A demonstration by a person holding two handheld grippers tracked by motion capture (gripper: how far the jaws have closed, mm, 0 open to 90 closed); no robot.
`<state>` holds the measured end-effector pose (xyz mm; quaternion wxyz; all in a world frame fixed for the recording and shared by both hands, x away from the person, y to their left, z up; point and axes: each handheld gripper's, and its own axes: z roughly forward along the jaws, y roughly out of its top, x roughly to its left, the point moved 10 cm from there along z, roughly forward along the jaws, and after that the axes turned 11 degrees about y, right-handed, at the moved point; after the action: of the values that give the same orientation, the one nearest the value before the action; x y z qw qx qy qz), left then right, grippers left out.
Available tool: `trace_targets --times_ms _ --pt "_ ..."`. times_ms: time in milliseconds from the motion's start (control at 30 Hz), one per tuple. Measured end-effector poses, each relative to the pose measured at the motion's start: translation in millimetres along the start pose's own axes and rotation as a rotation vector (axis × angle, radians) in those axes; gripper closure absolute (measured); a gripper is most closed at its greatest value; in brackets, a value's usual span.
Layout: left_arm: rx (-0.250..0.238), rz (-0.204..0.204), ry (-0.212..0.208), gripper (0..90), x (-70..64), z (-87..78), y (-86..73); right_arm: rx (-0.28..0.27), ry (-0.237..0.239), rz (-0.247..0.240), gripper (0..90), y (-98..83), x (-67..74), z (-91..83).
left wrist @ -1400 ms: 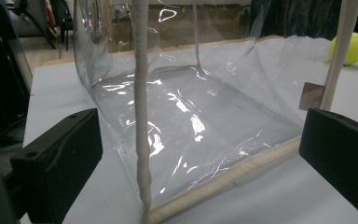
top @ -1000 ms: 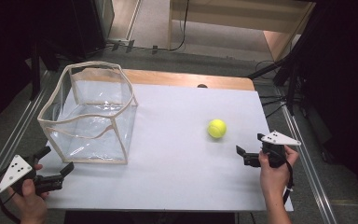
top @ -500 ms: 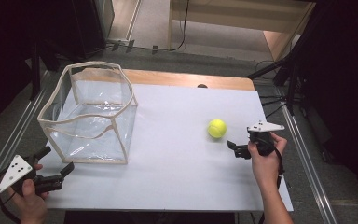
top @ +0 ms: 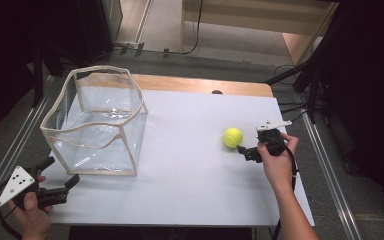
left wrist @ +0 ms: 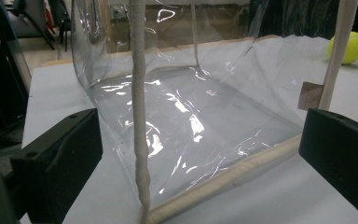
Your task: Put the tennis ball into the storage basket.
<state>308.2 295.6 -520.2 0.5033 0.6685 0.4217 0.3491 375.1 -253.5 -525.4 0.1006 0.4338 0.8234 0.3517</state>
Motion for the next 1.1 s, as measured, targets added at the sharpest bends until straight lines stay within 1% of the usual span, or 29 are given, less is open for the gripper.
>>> trace_targets --times_ms 33,100,167,200,300,333,367,400,433,500,533,633,667,700,733,800,833,1000,1033,1067,1100 --pt "0.0 0.0 0.0 0.0 0.0 0.0 0.0 0.01 0.004 0.011 0.9 -0.2 1.1 0.3" --pt "0.0 -0.001 0.001 0.0 0.0 0.0 0.0 0.021 0.004 0.0 0.9 2.0 -0.6 2.1" --pt "0.0 0.001 0.001 0.0 0.0 0.1 0.0 0.039 0.003 0.006 0.9 2.8 -0.7 4.1" --pt "0.0 0.001 0.0 0.0 0.0 0.1 0.0 0.039 0.003 0.006 0.9 2.8 -0.7 4.1" --pt "0.0 0.001 0.0 0.0 0.0 0.1 0.0 0.063 0.007 -0.009 0.9 5.0 -1.6 7.9" --pt "0.0 0.001 0.001 0.0 0.0 0.1 0.0 0.075 0.015 -0.005 0.9 5.6 -0.4 9.6" --pt "0.001 0.001 0.001 0.0 -0.1 0.0 -0.1 0.078 0.014 -0.008 0.9 6.6 -0.5 10.6" --pt "0.0 0.001 0.001 0.0 -0.1 0.1 0.0 0.096 0.02 -0.016 0.9 7.9 -0.2 13.6" --pt "0.001 0.002 0.001 0.0 -0.1 0.1 -0.1 0.107 0.019 -0.013 0.9 8.1 0.2 15.2" --pt "0.0 0.0 0.001 0.0 -0.2 0.1 0.0 0.116 0.008 -0.024 0.9 10.0 -1.0 18.1" --pt "-0.002 -0.001 0.001 0.0 -0.3 0.3 0.2 0.116 0.008 -0.024 0.9 10.0 -1.0 18.1" --pt "-0.001 0.0 0.002 0.0 -0.3 0.3 0.0 0.147 0.014 -0.025 1.0 12.7 -0.7 24.3" --pt "0.0 0.0 0.001 0.0 -0.4 0.3 0.0 0.147 0.014 -0.025 1.0 12.7 -0.7 24.3" --pt "0.0 0.0 0.001 0.0 -0.4 0.3 0.0 0.163 0.016 -0.025 1.0 14.0 0.1 27.1" --pt "-0.001 -0.001 0.001 0.0 -0.5 0.3 0.0 0.163 0.016 -0.025 1.0 14.0 0.1 27.1" --pt "-0.001 -0.001 0.001 0.0 -0.5 0.4 0.0 0.185 0.019 -0.027 1.0 15.2 -1.1 31.6" --pt "-0.001 0.0 0.001 0.0 -0.6 0.4 0.0 0.193 0.022 -0.019 1.0 15.0 -1.0 32.8" --pt "0.002 0.002 0.0 0.0 -0.8 0.4 -0.2 0.211 0.03 -0.009 1.1 16.2 -4.3 36.8" --pt "0.002 0.003 -0.001 0.0 -0.9 0.5 -0.2 0.217 0.038 -0.008 1.7 17.5 -5.2 38.2" --pt "0.003 0.004 0.0 0.0 -0.9 0.6 -0.3 0.216 0.036 -0.003 6.3 18.5 -5.6 38.9" --pt "0.003 0.004 0.0 0.0 -1.0 0.6 -0.3 0.217 0.042 -0.007 7.7 19.5 -5.6 39.8"
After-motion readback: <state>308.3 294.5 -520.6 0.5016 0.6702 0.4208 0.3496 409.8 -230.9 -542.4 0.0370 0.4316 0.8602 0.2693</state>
